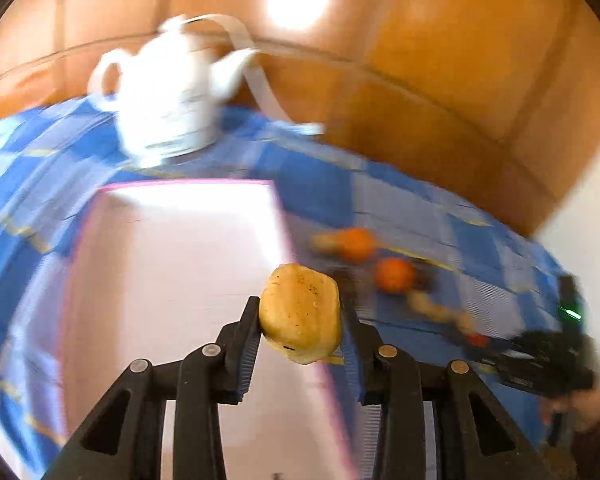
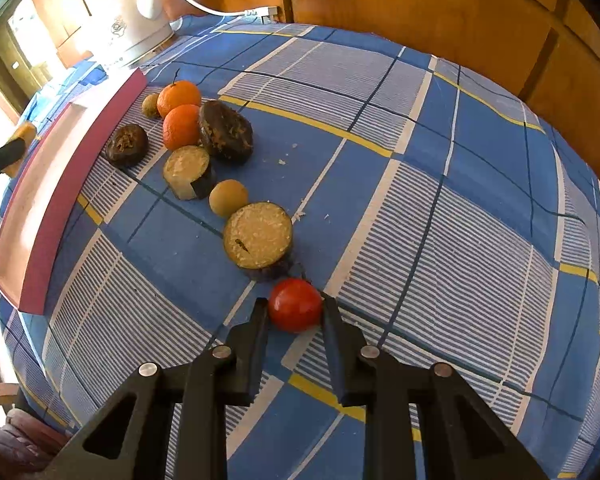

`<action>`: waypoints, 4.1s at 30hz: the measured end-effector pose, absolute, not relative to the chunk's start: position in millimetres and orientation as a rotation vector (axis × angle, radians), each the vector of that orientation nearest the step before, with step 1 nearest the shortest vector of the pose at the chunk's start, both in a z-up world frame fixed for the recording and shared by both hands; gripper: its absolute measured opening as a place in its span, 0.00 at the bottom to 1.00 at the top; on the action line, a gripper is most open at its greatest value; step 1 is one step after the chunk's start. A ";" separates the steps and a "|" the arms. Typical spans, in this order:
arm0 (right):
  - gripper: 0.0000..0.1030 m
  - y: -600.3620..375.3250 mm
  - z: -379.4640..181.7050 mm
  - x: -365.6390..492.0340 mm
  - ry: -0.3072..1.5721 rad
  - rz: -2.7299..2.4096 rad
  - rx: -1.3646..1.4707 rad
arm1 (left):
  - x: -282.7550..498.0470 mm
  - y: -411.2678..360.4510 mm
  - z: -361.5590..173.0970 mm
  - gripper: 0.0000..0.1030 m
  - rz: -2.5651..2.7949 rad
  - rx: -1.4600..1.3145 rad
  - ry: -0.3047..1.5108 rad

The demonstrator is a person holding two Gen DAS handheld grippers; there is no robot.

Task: Organize fruits
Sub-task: 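Carry the yellow fruit into the tray and open the left gripper, then grasp the red cherry tomato with the right gripper and drop it in the tray, then reach the left gripper to the dark brown round fruit and grasp it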

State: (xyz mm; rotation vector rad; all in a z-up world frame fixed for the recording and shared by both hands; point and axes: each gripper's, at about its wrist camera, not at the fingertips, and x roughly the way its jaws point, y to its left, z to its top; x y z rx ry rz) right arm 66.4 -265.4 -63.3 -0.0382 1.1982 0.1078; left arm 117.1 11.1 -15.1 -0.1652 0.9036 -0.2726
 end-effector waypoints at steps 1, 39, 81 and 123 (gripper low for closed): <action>0.25 -266.0 -63.3 64.9 1.197 0.107 -0.043 | 124.5 23.5 -21.2 0.36 -0.221 -0.183 0.921; 0.25 -186.2 -43.6 45.1 1.145 0.404 -0.080 | 31.8 35.0 8.3 0.79 0.044 -0.020 0.718; 0.35 -96.1 -1.6 88.3 0.957 0.382 -0.070 | 5.3 31.5 17.1 0.79 0.004 0.028 0.666; 0.36 -273.0 -5.8 74.7 0.971 0.087 0.063 | 68.4 -53.2 -7.5 0.56 -0.325 0.210 0.857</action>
